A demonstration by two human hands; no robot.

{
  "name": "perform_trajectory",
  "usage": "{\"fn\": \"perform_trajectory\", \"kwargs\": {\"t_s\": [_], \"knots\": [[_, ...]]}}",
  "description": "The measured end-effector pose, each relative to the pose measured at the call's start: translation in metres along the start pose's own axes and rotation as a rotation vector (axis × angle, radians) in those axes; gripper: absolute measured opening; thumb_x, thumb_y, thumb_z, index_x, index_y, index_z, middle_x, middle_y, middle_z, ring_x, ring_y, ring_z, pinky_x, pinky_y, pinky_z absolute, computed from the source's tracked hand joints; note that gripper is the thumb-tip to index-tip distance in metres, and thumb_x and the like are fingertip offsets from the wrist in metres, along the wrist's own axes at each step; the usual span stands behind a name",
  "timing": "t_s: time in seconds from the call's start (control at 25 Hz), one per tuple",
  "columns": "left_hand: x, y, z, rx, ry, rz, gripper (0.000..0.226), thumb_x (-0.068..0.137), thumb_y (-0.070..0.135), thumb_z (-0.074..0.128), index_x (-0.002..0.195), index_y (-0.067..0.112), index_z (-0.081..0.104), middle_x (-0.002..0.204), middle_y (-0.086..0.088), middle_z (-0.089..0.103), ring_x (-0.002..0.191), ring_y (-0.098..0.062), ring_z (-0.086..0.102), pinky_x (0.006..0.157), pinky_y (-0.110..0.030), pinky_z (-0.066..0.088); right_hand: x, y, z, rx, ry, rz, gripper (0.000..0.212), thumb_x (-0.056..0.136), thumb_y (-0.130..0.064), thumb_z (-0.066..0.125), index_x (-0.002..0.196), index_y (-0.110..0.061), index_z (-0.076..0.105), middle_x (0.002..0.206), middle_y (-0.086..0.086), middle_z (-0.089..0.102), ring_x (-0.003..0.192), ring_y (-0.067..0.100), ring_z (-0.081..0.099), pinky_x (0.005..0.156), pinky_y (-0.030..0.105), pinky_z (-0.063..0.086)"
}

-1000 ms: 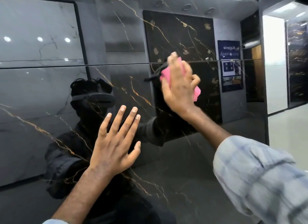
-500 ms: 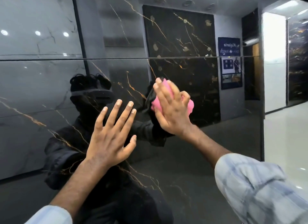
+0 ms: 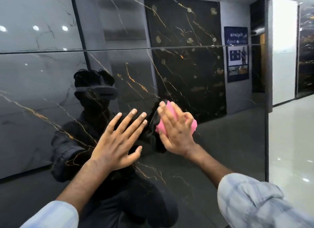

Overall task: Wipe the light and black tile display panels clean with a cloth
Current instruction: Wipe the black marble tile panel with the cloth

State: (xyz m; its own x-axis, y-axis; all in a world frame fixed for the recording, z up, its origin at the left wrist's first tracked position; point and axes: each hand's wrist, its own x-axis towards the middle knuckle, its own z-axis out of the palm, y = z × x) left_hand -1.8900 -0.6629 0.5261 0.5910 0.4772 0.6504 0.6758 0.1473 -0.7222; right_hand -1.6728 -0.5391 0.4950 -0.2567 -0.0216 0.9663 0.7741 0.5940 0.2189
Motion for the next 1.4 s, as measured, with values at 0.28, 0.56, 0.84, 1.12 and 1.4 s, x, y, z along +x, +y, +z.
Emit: {"fn": "perform_trajectory", "kwargs": {"t_s": [0.28, 0.56, 0.84, 1.12, 1.4], "knots": [[0.0, -0.001, -0.002, -0.012, -0.029, 0.008, 0.081, 0.096, 0.051, 0.049, 0.163, 0.009, 0.031, 0.174, -0.008, 0.014, 0.161, -0.031, 0.013, 0.128, -0.055, 0.015, 0.076, 0.065, -0.006, 0.025, 0.096, 0.648, 0.066, 0.101, -0.046, 0.041, 0.161, -0.021, 0.028, 0.169, -0.004, 0.024, 0.149, 0.023, 0.032, 0.103, 0.053, 0.035], [-0.027, 0.022, 0.004, -0.126, -0.038, 0.074, 0.08, 0.092, 0.048, 0.057, 0.158, 0.007, 0.041, 0.173, -0.008, 0.021, 0.159, -0.03, 0.02, 0.126, -0.055, 0.021, -0.075, -0.054, 0.009, 0.089, -0.049, 0.176, 0.076, 0.091, -0.044, 0.058, 0.158, -0.019, 0.031, 0.17, -0.005, 0.019, 0.152, 0.028, 0.031, 0.091, 0.053, 0.04], [-0.038, 0.079, 0.011, -0.236, 0.006, 0.265, 0.076, 0.092, 0.049, 0.055, 0.158, 0.011, 0.044, 0.174, -0.004, 0.018, 0.159, -0.025, 0.022, 0.124, -0.054, 0.018, -0.017, 0.046, 0.016, 0.029, 0.134, 0.948, 0.069, 0.098, -0.049, 0.036, 0.16, -0.02, 0.031, 0.168, -0.007, 0.029, 0.146, 0.019, 0.036, 0.104, 0.054, 0.034], [-0.048, 0.091, 0.039, -0.131, -0.081, 0.29, 0.077, 0.099, 0.045, 0.037, 0.162, 0.002, 0.028, 0.174, -0.014, 0.01, 0.161, -0.033, 0.009, 0.129, -0.053, 0.013, -0.178, -0.095, 0.027, 0.036, -0.111, 0.62, 0.067, 0.1, -0.045, 0.038, 0.159, -0.015, 0.025, 0.168, 0.002, 0.025, 0.15, 0.028, 0.032, 0.103, 0.052, 0.034], [-0.05, 0.097, 0.039, -0.126, -0.033, 0.272, 0.076, 0.098, 0.043, 0.046, 0.16, 0.002, 0.033, 0.174, -0.014, 0.012, 0.161, -0.033, 0.011, 0.13, -0.053, 0.005, -0.137, 0.011, 0.034, 0.128, 0.152, 1.61, 0.073, 0.092, -0.052, 0.028, 0.16, -0.024, 0.031, 0.167, -0.009, 0.029, 0.147, 0.027, 0.031, 0.114, 0.053, 0.019]]}}
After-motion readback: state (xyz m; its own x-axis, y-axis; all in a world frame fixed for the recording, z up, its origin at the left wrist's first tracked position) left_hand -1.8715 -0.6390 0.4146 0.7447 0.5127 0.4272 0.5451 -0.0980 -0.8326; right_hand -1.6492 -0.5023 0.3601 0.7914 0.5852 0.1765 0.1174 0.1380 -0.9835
